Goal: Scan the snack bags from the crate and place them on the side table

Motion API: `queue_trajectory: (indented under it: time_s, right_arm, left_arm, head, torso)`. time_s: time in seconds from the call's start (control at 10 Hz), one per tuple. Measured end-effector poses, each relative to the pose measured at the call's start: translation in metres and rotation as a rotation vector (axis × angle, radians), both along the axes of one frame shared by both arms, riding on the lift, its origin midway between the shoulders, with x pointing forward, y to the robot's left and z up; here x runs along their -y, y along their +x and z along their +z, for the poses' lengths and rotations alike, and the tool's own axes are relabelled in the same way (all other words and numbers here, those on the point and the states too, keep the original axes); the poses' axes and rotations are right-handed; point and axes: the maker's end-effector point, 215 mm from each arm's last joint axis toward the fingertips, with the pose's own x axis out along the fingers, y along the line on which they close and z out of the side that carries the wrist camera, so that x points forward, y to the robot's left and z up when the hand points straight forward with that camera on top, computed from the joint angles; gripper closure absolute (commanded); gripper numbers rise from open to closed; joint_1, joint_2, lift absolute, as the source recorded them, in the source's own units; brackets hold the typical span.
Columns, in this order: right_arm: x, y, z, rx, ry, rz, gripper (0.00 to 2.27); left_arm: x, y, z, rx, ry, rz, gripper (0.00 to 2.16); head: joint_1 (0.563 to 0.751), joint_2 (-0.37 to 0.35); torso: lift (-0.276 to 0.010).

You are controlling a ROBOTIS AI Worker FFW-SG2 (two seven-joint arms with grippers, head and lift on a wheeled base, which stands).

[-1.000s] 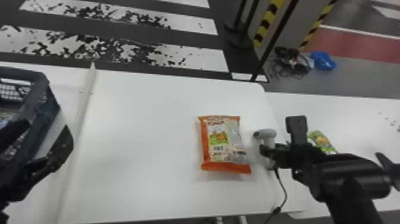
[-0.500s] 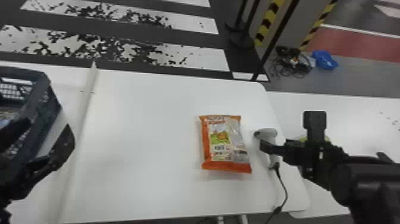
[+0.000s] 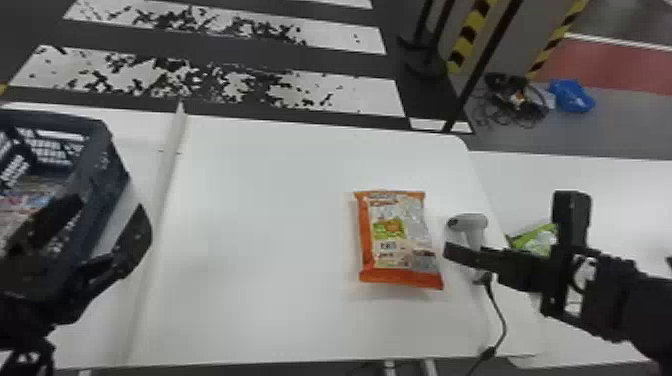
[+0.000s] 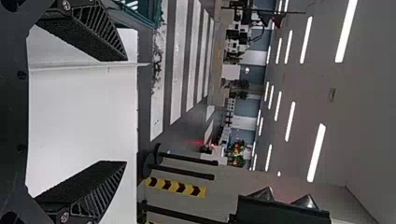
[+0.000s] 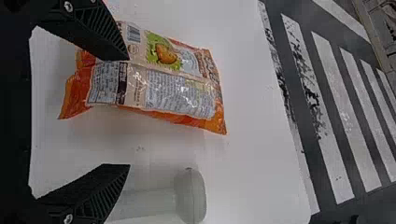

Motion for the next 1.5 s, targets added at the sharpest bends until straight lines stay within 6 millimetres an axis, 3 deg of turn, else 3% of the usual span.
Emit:
queue_trajectory:
  time_s: [0.4,0.8,0.9,1.0,1.1,1.2,1.5]
  right_arm:
    - [-0.034,-0.013,-0.025,-0.066,0.116,0.071,0.06]
    - [-0.04,0.004,-0.051,-0.025,0.083,0.139,0.06]
    - [-0.04,0.007,-0.056,-0.014,0.06,0.151,0.16]
    - [-0.042,0.008,-0.063,-0.017,0.059,0.167,0.56]
    - [-0.044,0.008,-0.066,-0.021,0.067,0.183,1.61]
    - [-0.044,0.007,-0.07,-0.029,0.054,0.197,2.26]
    - [-0.04,0.007,-0.058,-0.018,0.086,0.191,2.26]
  left_arm:
    - [0.002,-0.003,-0.002,0.001,-0.003,-0.004,0.09]
    - [0.001,-0.007,-0.003,0.004,-0.002,-0.006,0.09]
    - [0.001,-0.007,-0.003,0.004,-0.002,-0.007,0.09]
    - [0.002,-0.007,-0.002,0.006,-0.002,-0.007,0.09]
    - [0.002,-0.008,-0.002,0.007,-0.002,-0.008,0.09]
    - [0.002,-0.008,-0.002,0.008,-0.002,-0.008,0.09]
    - [0.002,-0.008,-0.002,0.007,-0.003,-0.007,0.09]
  head:
    - [0.695,-0.107]
    - [0.695,-0.093]
    - [0.695,-0.094]
    - [0.695,-0.093]
    - [0.695,-0.088]
    - [0.695,-0.088]
    - [0.695,-0.094]
  torso:
    - [-0.081]
    - [-0.081]
    - [-0.081]
    - [-0.081]
    - [-0.081]
    - [-0.081]
    - [-0.081]
